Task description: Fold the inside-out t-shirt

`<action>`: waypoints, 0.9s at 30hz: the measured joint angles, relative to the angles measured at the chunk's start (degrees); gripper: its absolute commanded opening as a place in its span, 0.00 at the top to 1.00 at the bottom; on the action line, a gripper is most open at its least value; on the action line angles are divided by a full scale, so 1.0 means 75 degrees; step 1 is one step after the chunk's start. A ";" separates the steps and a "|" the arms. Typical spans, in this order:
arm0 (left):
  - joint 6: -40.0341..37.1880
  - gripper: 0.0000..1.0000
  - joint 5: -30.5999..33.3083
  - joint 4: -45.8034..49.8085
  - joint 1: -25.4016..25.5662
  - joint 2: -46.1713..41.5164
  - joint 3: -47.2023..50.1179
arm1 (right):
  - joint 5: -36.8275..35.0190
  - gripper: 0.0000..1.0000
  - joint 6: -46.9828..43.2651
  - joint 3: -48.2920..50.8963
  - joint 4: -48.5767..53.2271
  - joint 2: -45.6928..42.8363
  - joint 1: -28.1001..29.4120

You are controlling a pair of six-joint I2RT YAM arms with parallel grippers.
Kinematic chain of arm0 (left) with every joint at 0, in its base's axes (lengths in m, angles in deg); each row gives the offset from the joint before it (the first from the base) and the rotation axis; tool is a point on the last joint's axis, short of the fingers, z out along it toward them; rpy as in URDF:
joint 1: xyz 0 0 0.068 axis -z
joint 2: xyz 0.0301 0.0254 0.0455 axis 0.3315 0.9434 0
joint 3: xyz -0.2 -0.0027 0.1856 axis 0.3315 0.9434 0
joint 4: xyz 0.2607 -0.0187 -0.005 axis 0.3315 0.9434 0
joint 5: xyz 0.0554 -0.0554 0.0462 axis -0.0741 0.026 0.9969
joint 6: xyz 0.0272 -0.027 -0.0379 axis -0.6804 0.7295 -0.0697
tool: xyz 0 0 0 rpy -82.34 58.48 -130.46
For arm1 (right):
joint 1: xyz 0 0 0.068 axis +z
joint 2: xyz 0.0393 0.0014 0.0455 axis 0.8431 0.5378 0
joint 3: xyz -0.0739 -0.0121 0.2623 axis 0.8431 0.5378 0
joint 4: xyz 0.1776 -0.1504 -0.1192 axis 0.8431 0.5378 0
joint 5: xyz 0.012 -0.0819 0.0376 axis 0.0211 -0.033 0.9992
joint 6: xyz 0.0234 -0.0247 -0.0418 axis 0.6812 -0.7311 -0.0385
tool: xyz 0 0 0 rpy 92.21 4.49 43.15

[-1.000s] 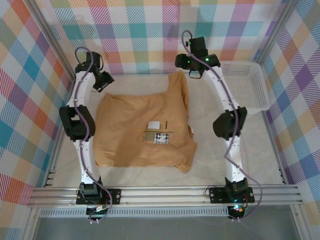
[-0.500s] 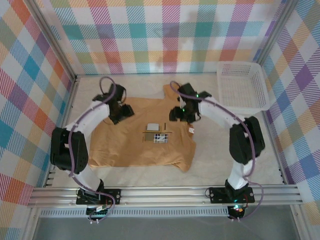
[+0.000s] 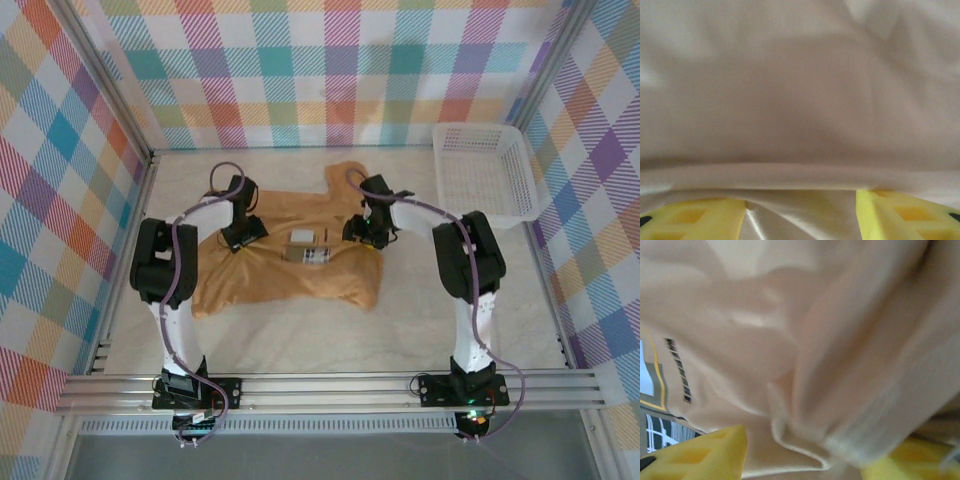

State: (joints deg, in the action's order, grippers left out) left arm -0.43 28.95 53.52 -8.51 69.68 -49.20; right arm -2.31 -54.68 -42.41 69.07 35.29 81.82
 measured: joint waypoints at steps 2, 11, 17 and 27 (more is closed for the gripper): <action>-0.0090 0.40 0.0122 -0.0119 -0.0140 0.0221 -0.0388 | -0.0140 0.40 -0.0125 -0.0740 -0.0020 0.0431 -0.0163; -0.0268 0.45 0.0440 -0.0321 0.0743 -0.1877 0.1032 | -0.0356 0.50 -0.0606 0.0734 0.0455 -0.1530 -0.0067; -0.0291 0.40 -0.0554 -0.1693 0.2917 -0.3579 0.2696 | -0.0178 0.53 -0.0539 0.3089 0.0312 -0.3806 0.0592; -0.0020 0.35 -0.1058 -0.2981 0.3585 -0.2192 0.3258 | 0.0128 0.50 -0.0131 0.4042 -0.0347 -0.3436 0.0699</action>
State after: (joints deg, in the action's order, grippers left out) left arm -0.59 21.02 31.16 18.37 53.25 -24.77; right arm -1.35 -55.67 -12.10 66.47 9.52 87.07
